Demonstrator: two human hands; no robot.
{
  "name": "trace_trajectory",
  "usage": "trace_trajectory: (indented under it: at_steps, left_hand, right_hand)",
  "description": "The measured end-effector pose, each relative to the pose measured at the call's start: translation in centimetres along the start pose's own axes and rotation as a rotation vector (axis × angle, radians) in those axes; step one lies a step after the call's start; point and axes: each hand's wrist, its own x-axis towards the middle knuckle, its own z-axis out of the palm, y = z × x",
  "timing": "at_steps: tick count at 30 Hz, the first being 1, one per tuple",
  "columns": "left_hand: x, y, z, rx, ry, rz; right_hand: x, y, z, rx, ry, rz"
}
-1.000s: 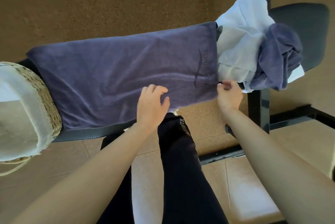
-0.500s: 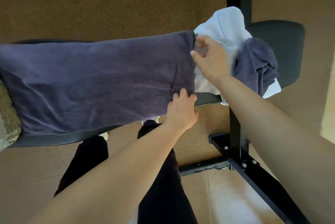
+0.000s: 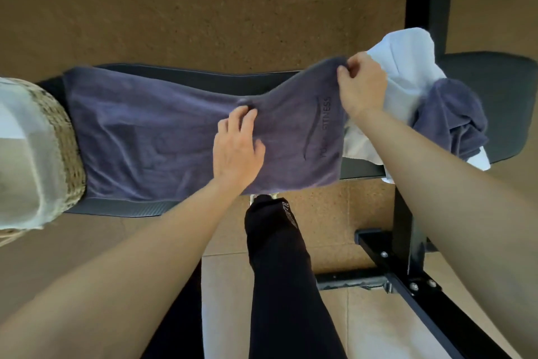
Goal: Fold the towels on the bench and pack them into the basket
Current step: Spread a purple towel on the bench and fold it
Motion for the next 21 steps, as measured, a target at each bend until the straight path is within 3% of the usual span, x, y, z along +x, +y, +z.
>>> trace_trajectory:
  at_steps: [3, 7, 14, 18, 21]
  left_hand:
    - [2.0, 0.4, -0.1, 0.108, -0.048, 0.029]
    - [3.7, 1.7, -0.2, 0.224, -0.128, -0.099]
    - [5.2, 2.0, -0.4, 0.238, -0.078, -0.043]
    - [1.8, 6.2, 1.7, -0.003, 0.046, 0.232]
    - [-0.9, 10.0, 4.1, -0.092, -0.246, 0.450]
  right_hand:
    - [0.7, 0.2, -0.8, 0.036, 0.109, 0.127]
    - [1.1, 1.1, -0.5, 0.005, -0.001, 0.134]
    - [1.4, 1.8, -1.0, 0.043, -0.093, 0.075]
    - [1.6, 2.2, -1.5, 0.128, -0.164, 0.084]
    - [1.6, 2.5, -2.0, 0.155, -0.210, 0.048]
